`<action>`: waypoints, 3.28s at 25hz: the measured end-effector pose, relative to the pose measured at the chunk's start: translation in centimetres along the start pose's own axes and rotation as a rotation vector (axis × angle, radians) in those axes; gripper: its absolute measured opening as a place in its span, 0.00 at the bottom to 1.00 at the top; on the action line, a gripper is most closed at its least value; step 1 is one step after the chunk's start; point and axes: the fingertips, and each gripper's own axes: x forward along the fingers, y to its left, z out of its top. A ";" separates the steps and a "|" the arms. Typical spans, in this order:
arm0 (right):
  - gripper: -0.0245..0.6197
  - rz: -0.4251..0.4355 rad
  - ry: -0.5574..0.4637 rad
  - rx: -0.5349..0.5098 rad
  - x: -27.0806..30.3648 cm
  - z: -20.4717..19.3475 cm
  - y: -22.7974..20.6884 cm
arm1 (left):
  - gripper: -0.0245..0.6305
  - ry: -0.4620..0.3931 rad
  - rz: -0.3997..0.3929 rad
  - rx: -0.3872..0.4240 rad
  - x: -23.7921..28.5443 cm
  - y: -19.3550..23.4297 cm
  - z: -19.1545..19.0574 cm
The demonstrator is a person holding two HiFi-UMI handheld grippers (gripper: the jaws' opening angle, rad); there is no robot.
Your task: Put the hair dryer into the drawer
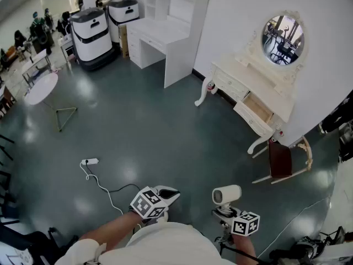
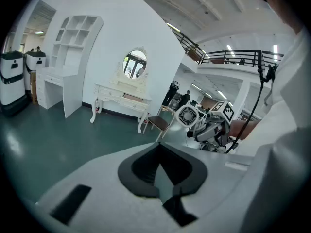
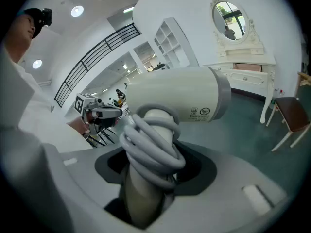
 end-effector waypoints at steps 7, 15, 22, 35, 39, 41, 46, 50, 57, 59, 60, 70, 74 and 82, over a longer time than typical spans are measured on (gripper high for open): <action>0.40 -0.017 0.030 -0.037 -5.1 -1.9 -3.6 | 0.03 -0.001 -0.029 0.035 5.9 -6.0 1.9; 0.40 -0.072 0.035 -0.009 -11.1 -6.4 -8.4 | 0.03 0.058 -0.107 0.102 13.4 -13.1 2.8; 0.40 -0.083 0.037 0.007 -12.6 -8.2 -13.0 | 0.03 0.072 -0.102 0.112 18.5 -15.9 3.5; 0.40 -0.117 0.013 0.029 -10.2 0.3 -19.0 | 0.03 0.080 -0.116 0.112 23.3 -8.6 10.0; 0.40 -0.160 -0.012 0.035 -8.4 6.9 -20.4 | 0.03 0.064 -0.156 0.152 23.8 -4.2 15.7; 0.40 -0.184 -0.022 0.033 -7.6 9.7 -21.4 | 0.03 0.053 -0.174 0.171 24.0 -2.0 18.0; 0.40 -0.225 -0.063 0.051 -4.4 16.7 -24.0 | 0.03 0.048 -0.172 0.194 24.2 5.3 22.1; 0.40 -0.242 -0.070 0.065 -2.4 19.9 -25.6 | 0.03 0.074 -0.163 0.170 24.8 9.5 22.6; 0.40 -0.244 -0.022 0.074 0.1 24.0 -30.2 | 0.03 0.089 -0.173 0.147 28.4 14.3 25.7; 0.40 -0.237 -0.008 0.065 0.7 25.3 -32.4 | 0.03 0.087 -0.165 0.134 30.0 15.6 26.9; 0.40 -0.232 -0.002 0.058 1.0 26.2 -33.7 | 0.03 0.087 -0.157 0.125 30.9 16.3 27.6; 0.40 -0.181 0.034 -0.016 2.0 39.0 -47.6 | 0.03 0.098 -0.111 0.171 41.5 21.8 41.0; 0.40 -0.175 0.080 -0.042 2.4 42.0 -53.1 | 0.03 0.090 -0.099 0.181 46.1 23.2 45.7; 0.40 -0.144 0.168 -0.047 4.9 47.1 -60.7 | 0.03 0.103 -0.080 0.151 51.0 26.6 50.8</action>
